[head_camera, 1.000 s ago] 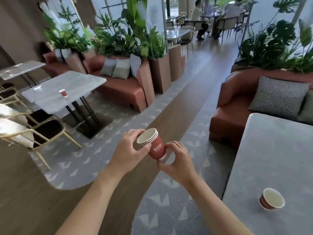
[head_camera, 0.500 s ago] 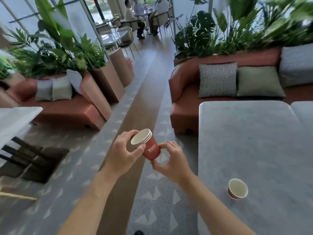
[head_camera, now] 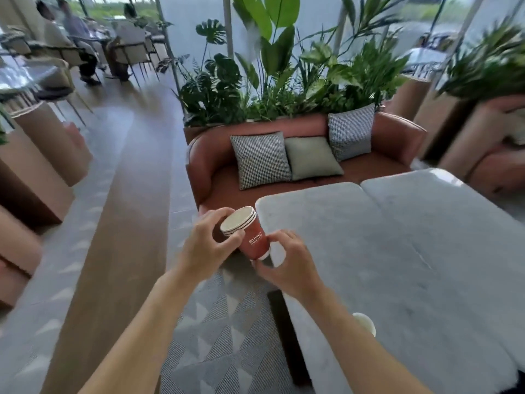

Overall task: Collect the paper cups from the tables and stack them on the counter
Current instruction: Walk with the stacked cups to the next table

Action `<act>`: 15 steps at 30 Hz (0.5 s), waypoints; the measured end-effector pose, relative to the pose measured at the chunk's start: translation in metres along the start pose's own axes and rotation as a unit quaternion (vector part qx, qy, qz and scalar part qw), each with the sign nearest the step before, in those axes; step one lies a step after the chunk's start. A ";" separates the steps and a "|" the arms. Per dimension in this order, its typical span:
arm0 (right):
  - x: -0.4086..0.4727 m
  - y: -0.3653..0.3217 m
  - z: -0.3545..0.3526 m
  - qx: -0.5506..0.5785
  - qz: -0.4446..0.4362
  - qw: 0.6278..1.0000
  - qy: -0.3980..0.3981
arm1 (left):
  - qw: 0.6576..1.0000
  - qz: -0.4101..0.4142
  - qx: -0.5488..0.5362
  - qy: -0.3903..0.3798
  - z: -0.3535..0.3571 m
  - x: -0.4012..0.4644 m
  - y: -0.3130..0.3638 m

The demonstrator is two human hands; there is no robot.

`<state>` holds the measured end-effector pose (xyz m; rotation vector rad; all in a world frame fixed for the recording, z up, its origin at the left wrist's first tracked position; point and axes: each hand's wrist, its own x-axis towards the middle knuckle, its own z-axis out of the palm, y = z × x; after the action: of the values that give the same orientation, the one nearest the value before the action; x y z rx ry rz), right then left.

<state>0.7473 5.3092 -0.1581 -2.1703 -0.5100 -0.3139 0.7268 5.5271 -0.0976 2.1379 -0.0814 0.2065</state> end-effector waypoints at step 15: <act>0.028 -0.034 0.051 -0.119 0.086 0.987 0.069 | 0.990 0.067 -0.071 -0.098 -0.040 0.075 -0.067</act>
<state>0.7584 5.3757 -0.1533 -2.3833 -0.2131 -0.4447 0.8055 5.5988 -0.1178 2.0071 -0.3449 0.0651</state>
